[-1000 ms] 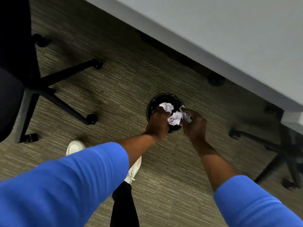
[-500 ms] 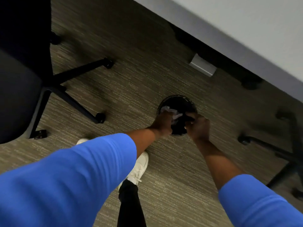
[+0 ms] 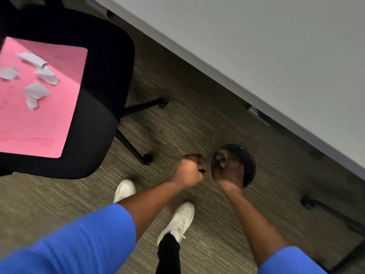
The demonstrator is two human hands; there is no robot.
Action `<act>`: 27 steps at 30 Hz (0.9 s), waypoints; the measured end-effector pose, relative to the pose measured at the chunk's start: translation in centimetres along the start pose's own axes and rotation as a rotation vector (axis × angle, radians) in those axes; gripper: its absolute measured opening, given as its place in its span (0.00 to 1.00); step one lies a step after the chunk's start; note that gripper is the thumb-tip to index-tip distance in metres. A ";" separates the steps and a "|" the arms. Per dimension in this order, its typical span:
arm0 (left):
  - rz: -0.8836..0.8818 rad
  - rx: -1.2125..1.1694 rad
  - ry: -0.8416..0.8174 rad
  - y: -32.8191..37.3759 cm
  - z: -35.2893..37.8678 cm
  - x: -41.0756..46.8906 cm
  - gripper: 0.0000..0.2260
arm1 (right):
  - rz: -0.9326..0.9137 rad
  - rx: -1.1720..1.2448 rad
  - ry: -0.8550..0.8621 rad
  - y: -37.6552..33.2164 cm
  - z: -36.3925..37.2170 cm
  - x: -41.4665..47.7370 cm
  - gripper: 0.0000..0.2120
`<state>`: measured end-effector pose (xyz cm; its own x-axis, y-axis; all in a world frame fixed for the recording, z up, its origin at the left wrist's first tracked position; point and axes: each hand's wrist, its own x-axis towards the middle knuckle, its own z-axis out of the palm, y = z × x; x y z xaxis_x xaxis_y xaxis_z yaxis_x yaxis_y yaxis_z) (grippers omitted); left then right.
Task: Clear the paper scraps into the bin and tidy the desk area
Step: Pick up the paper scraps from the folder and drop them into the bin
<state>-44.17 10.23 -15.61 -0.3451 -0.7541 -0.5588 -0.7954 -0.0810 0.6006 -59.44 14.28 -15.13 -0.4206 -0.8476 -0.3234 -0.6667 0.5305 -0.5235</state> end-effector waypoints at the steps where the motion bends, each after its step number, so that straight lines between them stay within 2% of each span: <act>1: -0.014 0.015 0.041 -0.8 -1.4 -0.3 0.09 | -0.002 -0.003 -0.035 -1.7 0.1 -0.2 0.18; 4: -0.099 0.020 0.139 -3.3 -6.8 -1.6 0.11 | -0.055 0.010 -0.095 -6.9 0.5 -0.9 0.23; 8: -0.109 -0.006 0.252 -5.5 -14.1 -3.5 0.08 | -0.136 0.058 -0.144 -12.5 1.7 -0.7 0.26; 11: -0.122 -0.011 0.361 -7.6 -20.1 -5.0 0.07 | -0.152 0.024 -0.243 -17.6 3.0 -0.3 0.26; 18: -0.127 0.042 0.601 -14.1 -32.1 -7.5 0.05 | -0.332 -0.011 -0.235 -29.0 7.7 -0.7 0.33; 22: -0.137 0.092 0.728 -18.6 -37.2 -7.8 0.05 | -0.424 0.057 -0.232 -34.4 10.6 -1.0 0.37; 25: -0.180 0.178 0.804 -22.1 -41.0 -7.5 0.07 | -0.483 0.051 -0.231 -37.6 12.8 -1.1 0.40; 27: -0.212 0.246 0.782 -24.3 -43.4 -7.0 0.16 | -0.504 0.035 -0.228 -39.6 14.1 -1.1 0.42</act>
<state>-0.77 -10.81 -1.48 0.1952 -0.9802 -0.0342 -0.9216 -0.1953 0.3353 -23.93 -5.81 -5.14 0.0915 -0.9782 -0.1866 -0.7286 0.0619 -0.6821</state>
